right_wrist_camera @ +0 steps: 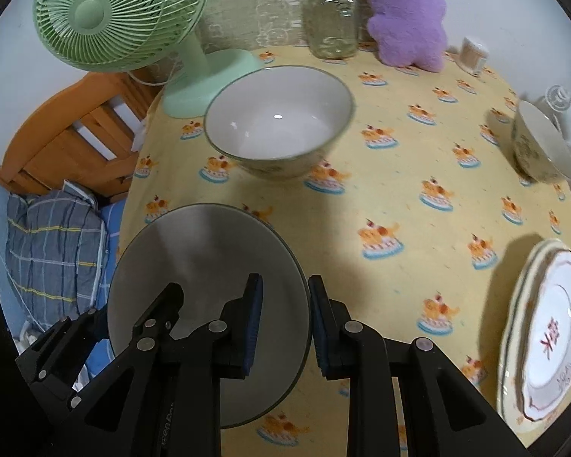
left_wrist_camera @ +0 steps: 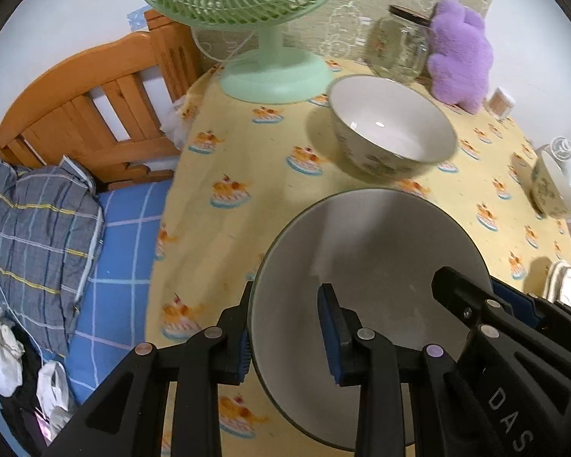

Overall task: Organize plates and bowls
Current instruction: 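Lift the grey-rimmed bowl with both tools and carry it across the table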

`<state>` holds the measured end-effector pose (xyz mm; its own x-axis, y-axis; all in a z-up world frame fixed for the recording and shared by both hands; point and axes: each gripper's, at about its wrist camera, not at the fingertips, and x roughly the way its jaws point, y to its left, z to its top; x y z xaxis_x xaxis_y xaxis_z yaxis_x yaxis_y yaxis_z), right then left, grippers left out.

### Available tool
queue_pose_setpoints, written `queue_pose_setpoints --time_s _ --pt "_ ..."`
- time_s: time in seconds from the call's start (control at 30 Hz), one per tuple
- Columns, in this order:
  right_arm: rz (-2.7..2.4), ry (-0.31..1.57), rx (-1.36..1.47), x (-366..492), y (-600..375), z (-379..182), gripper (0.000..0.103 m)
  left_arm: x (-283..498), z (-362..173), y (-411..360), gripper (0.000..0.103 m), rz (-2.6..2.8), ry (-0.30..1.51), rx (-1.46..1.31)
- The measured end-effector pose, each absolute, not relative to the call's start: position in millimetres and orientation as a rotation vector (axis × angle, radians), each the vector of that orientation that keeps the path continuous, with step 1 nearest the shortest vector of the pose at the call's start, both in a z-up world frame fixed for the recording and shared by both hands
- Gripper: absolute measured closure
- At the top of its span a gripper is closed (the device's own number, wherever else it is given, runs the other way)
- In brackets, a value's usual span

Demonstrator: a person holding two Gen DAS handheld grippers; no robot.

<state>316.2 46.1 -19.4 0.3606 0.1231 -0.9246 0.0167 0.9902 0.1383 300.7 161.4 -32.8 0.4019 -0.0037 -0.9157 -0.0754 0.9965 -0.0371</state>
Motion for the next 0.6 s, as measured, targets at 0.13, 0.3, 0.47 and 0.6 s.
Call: queue_pose_setpoints --time_s 0.13,0.3,0.47,0.6 --pt "0.053 1.205 0.130 300 29 -17 0.075 287 -32 144 0.073 0.026 1.162 -0.082" --pt "0.040 1.207 0.120 280 10 -14 0.075 269 -31 123 0.073 0.003 1.166 -0.082" --pt "0.026 1.200 0.142 261 -13 -12 0.075 257 -29 100 0.073 -0.019 1.168 -0.069" --pt "0.015 1.184 0.140 253 -29 -10 0.075 251 -29 83 0.073 -0.035 1.165 -0.068"
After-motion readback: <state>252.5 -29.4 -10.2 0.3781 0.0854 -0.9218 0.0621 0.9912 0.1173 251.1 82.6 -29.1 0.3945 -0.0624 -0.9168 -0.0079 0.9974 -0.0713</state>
